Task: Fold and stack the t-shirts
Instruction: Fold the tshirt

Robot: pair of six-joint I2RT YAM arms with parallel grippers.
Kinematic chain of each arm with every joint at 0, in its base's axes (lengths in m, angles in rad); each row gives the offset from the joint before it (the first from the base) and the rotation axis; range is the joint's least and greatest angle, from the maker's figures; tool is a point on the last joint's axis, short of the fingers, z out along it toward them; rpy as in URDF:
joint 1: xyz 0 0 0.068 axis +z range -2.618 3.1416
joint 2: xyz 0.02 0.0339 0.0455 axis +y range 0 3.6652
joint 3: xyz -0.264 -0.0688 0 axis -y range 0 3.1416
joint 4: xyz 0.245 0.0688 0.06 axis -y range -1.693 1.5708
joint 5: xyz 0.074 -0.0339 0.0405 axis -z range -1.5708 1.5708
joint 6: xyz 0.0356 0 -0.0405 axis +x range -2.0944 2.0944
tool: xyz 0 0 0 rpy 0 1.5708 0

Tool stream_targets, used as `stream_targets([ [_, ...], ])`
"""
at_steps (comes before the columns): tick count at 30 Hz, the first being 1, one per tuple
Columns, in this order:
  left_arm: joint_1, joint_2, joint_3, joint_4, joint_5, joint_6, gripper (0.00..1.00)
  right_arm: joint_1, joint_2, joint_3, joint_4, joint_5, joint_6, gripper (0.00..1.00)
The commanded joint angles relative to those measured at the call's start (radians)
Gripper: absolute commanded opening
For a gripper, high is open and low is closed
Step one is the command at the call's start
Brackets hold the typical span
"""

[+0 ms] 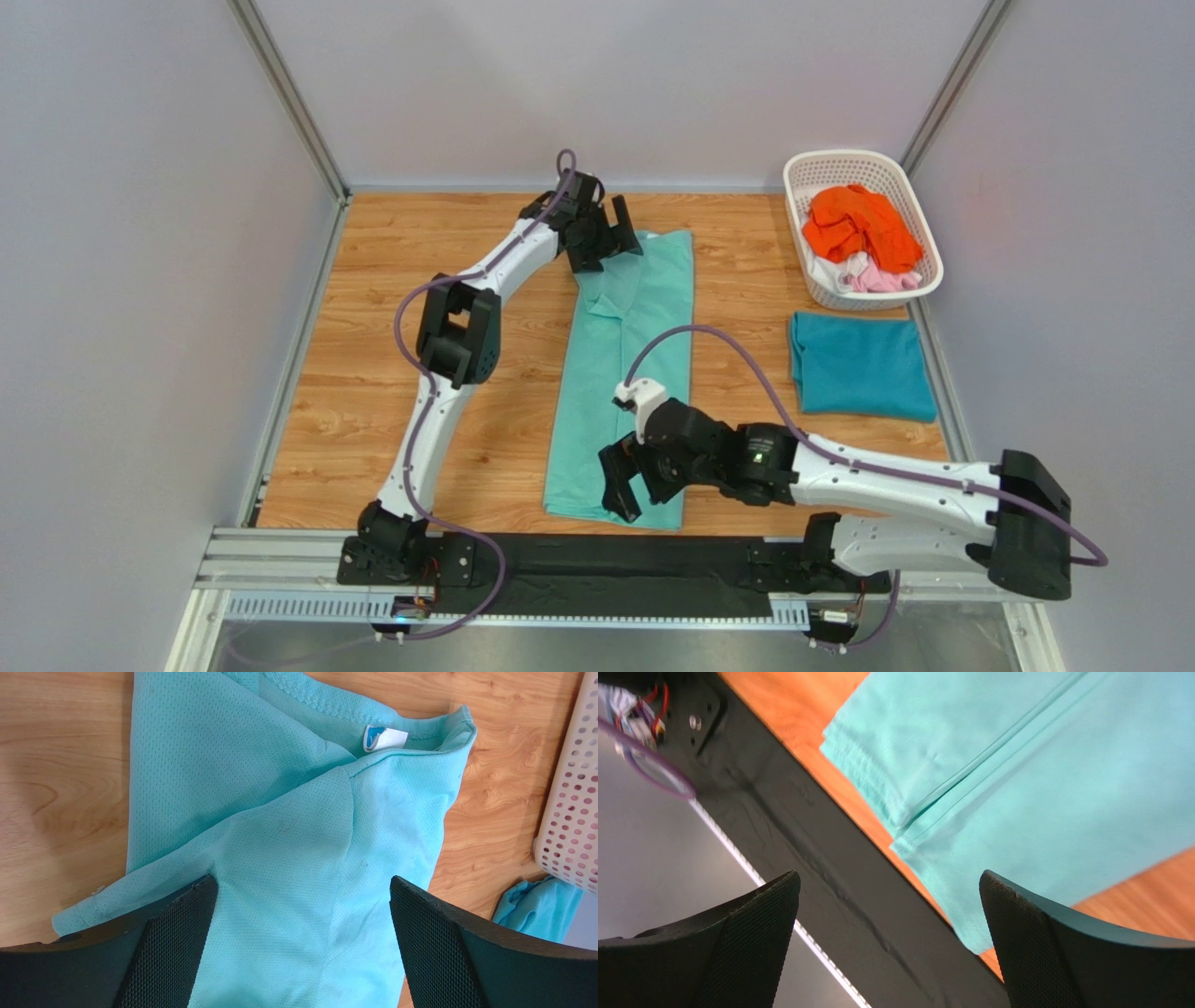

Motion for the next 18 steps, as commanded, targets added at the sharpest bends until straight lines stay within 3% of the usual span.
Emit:
stream_targets([
  [1,0.009,-0.031,-0.005,-0.007,-0.033,0.023,1.00,-0.044,-0.091,0.035,-0.130,0.155,0.008,1.00],
  [12,0.017,-0.358,-0.043,-0.076,-0.051,0.147,1.00,-0.080,-0.361,-0.037,-0.275,0.314,0.096,1.00],
  [15,0.017,-0.465,-0.120,-0.125,-0.025,0.167,1.00,-0.080,-0.412,-0.050,-0.316,0.340,0.154,1.00],
  [18,0.011,-0.625,-0.339,-0.122,-0.034,0.170,1.00,-0.082,-0.452,-0.079,-0.329,0.347,0.188,1.00],
])
